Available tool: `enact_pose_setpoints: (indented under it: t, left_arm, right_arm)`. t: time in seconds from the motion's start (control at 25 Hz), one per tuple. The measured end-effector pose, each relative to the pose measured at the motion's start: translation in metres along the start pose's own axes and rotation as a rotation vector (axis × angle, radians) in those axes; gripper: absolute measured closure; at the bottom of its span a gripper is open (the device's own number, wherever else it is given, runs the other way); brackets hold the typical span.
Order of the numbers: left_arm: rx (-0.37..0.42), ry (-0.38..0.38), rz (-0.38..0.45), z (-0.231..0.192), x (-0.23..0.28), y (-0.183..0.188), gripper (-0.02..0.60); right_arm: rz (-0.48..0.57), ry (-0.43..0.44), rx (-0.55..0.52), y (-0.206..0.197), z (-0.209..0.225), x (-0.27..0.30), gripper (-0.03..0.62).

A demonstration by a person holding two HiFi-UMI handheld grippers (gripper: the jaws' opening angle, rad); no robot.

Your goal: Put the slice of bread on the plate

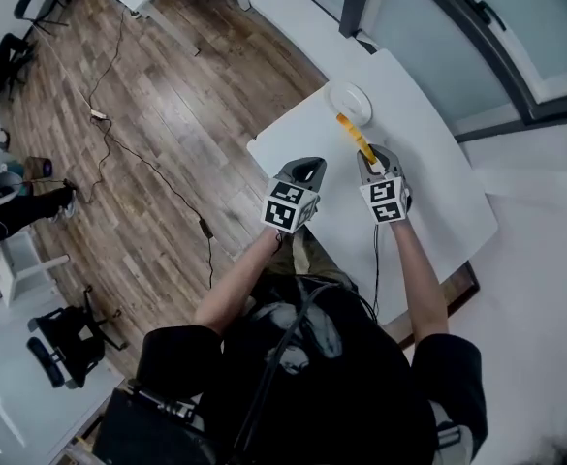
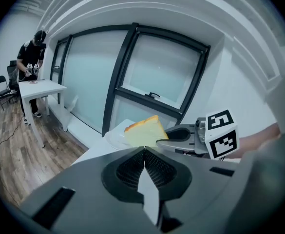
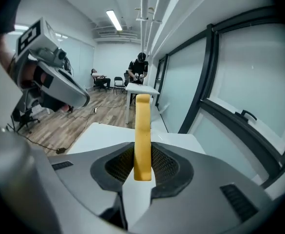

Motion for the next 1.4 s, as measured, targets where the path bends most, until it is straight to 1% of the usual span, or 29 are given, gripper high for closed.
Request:
enact_pose_setpoints:
  t: [0.08,0.16,0.24,0.28,0.36,0.4,0.52,0.6,0.72,0.8,0.88,1.0,1.04,1.08,1.16,1.2,1.28,1.4]
  left_arm:
    - [0.006,0.0,-0.014,-0.01,0.021,0.002,0.575]
    - [-0.005,0.005,-0.03,-0.019,0.036,0.002,0.575]
    - [-0.013,0.004,-0.033,-0.024,0.043,0.005,0.575]
    - [-0.016,-0.002,-0.033,-0.025,0.044,0.006,0.575]
    - [-0.024,-0.017,-0.04,-0.027,0.047,0.004,0.575]
    - [-0.028,-0.019,-0.048,-0.028,0.048,0.001,0.575]
    - [-0.042,-0.011,-0.069,-0.035,0.046,-0.01,0.575]
    - [-0.047,-0.004,-0.076,-0.041,0.045,-0.013,0.575]
    - [-0.062,0.005,-0.085,-0.051,0.045,-0.016,0.575]
    - [-0.078,0.004,-0.088,-0.056,0.044,-0.018,0.575]
    - [-0.09,0.002,-0.089,-0.059,0.042,-0.018,0.575]
    - [-0.105,-0.007,-0.095,-0.06,0.04,-0.019,0.575]
    - [-0.107,-0.012,-0.097,-0.059,0.04,-0.019,0.575]
    - [-0.105,-0.016,-0.097,-0.057,0.041,-0.019,0.575]
    - [-0.094,-0.022,-0.093,-0.053,0.041,-0.016,0.575]
    - [-0.087,-0.024,-0.089,-0.051,0.04,-0.015,0.575]
    - [-0.076,-0.026,-0.081,-0.048,0.037,-0.012,0.575]
    - [-0.069,-0.037,-0.064,-0.043,0.033,-0.006,0.575]
  right_arm:
    - [-0.05,-0.045,-0.082,0.001,0.013,0.022,0.497]
    - [-0.123,-0.124,-0.18,-0.001,0.026,0.043,0.497]
    - [-0.225,-0.199,-0.303,-0.002,0.041,0.066,0.496]
    - [-0.285,-0.222,-0.368,-0.003,0.048,0.079,0.496]
    - [-0.386,-0.251,-0.478,-0.003,0.06,0.104,0.496]
    - [-0.42,-0.267,-0.525,-0.001,0.064,0.114,0.497]
    - [-0.482,-0.329,-0.657,0.003,0.07,0.139,0.496]
    - [-0.509,-0.317,-0.694,0.005,0.071,0.152,0.496]
    - [-0.565,-0.254,-0.66,-0.002,0.071,0.166,0.496]
    - [-0.573,-0.197,-0.625,-0.005,0.067,0.167,0.496]
    - [-0.576,-0.107,-0.577,-0.007,0.061,0.167,0.494]
    - [-0.62,0.064,-0.446,-0.016,0.054,0.167,0.435]
    - [-0.63,0.103,-0.403,-0.019,0.053,0.165,0.414]
    - [-0.63,0.125,-0.366,-0.02,0.053,0.163,0.414]
    - [-0.591,0.124,-0.307,-0.019,0.053,0.152,0.414]
    - [-0.551,0.11,-0.277,-0.018,0.052,0.143,0.416]
    - [-0.43,0.072,-0.199,-0.013,0.046,0.121,0.416]
    - [-0.205,-0.003,-0.065,0.008,0.028,0.072,0.416]
Point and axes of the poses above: the fingertips, and each gripper's own axes: x forward along the fingers, z to its right, y out of its top, the point moved 7 cm from there along -x, backward along the fingers, and after that the axes turned 12 degrees about y, right-handed, at the moved point
